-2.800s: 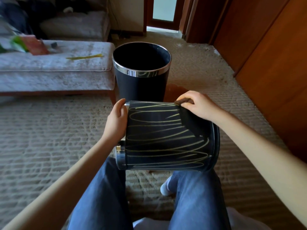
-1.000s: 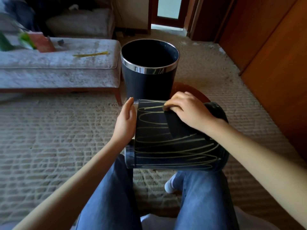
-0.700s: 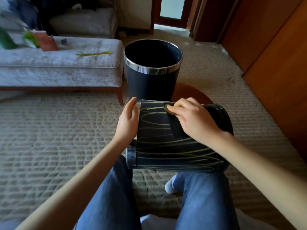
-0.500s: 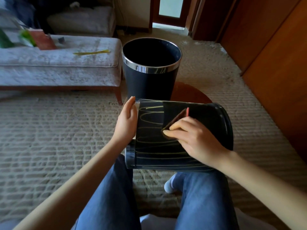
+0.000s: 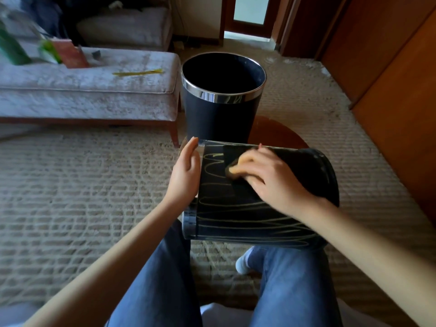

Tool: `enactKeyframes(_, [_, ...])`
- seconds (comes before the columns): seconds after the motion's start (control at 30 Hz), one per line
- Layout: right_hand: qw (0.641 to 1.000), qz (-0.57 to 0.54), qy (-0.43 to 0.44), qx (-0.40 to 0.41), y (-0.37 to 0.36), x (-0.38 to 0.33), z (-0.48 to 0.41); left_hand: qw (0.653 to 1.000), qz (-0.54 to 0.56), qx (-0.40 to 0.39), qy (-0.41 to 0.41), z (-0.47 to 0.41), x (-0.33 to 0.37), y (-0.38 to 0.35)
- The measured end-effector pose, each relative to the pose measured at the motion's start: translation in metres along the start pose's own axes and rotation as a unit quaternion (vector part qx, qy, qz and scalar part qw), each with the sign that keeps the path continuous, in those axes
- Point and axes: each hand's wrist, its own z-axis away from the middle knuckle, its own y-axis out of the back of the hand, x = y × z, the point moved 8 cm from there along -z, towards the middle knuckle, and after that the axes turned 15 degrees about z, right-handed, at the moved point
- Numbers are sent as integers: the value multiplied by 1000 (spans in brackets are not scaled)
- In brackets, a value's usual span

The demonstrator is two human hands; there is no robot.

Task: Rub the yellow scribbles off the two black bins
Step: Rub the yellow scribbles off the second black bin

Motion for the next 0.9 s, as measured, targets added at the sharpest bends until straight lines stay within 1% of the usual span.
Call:
enactKeyframes(0.1, [998,6,61,0,0,-17,21,1000,-1,-3,-1,1,-1,0])
enactKeyframes(0.17, [998,7,70,-5,-3,-16,6,1000,-2,-10,-12,5,1,1])
enactKeyframes(0.27, [999,21,1,-34,-19,5,-44,1000,4,-17,-16,11,1,2])
enactKeyframes(0.33, [996,34,-39,-77,-34,18,-76,1000,0,-21,-13,14,3,2])
enactKeyframes(0.37, [993,36,-49,-97,-40,21,-84,1000,-1,-20,-12,14,4,1])
enactKeyframes(0.43, [994,44,-51,-91,-42,20,-86,1000,2,-16,-8,12,5,0])
enactKeyframes(0.53, [998,36,-34,-25,-24,6,-53,1000,11,-8,1,3,4,-1])
enactKeyframes(0.6, [1000,19,-2,-1,-13,-9,-24,1000,10,-6,1,2,3,-2])
enactKeyframes(0.7, [998,14,64,0,-13,-29,2,1000,12,-9,1,6,1,0])
enactKeyframes(0.77, [995,10,94,-10,-14,-27,-7,1000,17,-12,0,8,3,-1])
enactKeyframes(0.8, [996,6,85,-19,-16,-23,-19,1000,20,-13,0,9,4,-1])
enactKeyframes(0.9, [998,11,-18,-62,-32,4,-74,1000,22,-14,-1,10,6,-1])
